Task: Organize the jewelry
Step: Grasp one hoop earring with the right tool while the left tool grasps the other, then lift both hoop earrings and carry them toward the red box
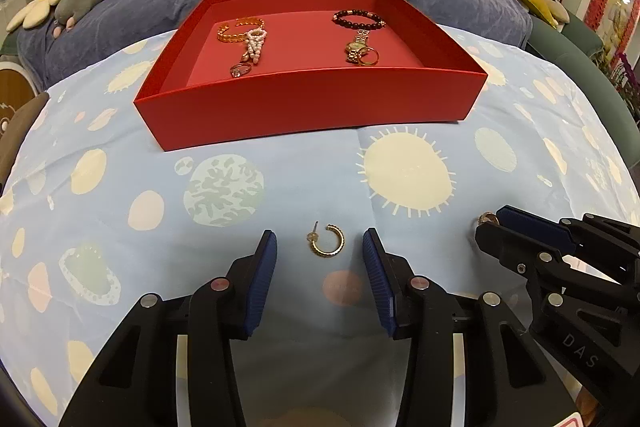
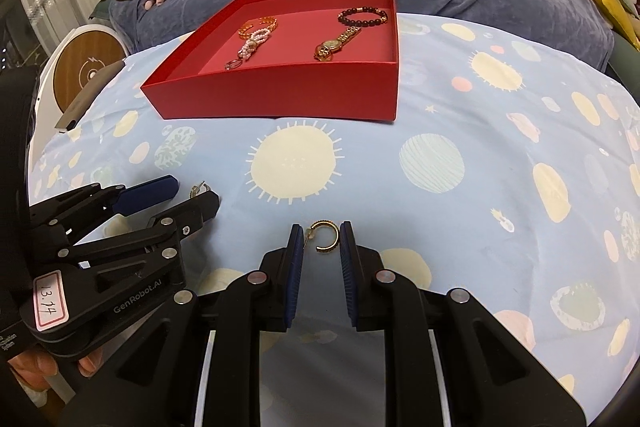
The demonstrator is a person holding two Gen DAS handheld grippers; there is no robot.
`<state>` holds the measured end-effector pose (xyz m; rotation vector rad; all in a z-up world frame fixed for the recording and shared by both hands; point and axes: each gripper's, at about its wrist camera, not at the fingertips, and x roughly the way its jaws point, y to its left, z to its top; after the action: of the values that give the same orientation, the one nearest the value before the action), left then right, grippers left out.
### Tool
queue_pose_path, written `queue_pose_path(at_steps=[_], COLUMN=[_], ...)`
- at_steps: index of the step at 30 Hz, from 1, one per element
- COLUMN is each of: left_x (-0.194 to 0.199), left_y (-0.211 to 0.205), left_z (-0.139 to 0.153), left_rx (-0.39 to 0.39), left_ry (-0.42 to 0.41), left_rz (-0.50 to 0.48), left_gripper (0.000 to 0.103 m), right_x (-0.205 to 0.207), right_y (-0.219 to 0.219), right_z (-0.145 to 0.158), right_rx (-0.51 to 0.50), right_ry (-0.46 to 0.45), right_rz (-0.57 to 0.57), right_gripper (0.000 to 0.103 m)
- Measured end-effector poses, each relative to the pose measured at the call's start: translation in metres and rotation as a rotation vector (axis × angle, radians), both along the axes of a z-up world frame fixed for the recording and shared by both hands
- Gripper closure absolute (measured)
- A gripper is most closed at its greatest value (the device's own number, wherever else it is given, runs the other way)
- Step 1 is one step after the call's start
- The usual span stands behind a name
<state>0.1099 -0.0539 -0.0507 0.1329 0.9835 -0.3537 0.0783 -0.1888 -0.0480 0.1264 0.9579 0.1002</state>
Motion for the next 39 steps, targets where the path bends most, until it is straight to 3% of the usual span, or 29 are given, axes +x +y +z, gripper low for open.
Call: queue_pose_path(at_steps=[8,15,28,39], left_x=[-0.002,0.002,0.001,0.003], left_y=[-0.002,0.006,0.020,0.033], left_z=[-0.001,0.000,0.004,0.020], left_rx=[0.016,-0.007,-0.078,-0.107], left_ry=[-0.015,0.004,0.060,0.037], left_rz=[0.000,0.016,0.028,0.052], left_gripper=[0.065,0.089,0.089,0.089], right_x=[0.000,0.000,0.001,0.009], right_y=[-0.002,0.000,0.010,0.025], right_z=[0.001,0.001,0.004,0.014], right_rx=[0.002,0.002,0.007,0.028], right_ry=[0.002,-0.001,-0.004,-0.025], right_rz=[-0.003,0.001,0.014,0.030], right_gripper=[0.085,0.085,0.085,0.085])
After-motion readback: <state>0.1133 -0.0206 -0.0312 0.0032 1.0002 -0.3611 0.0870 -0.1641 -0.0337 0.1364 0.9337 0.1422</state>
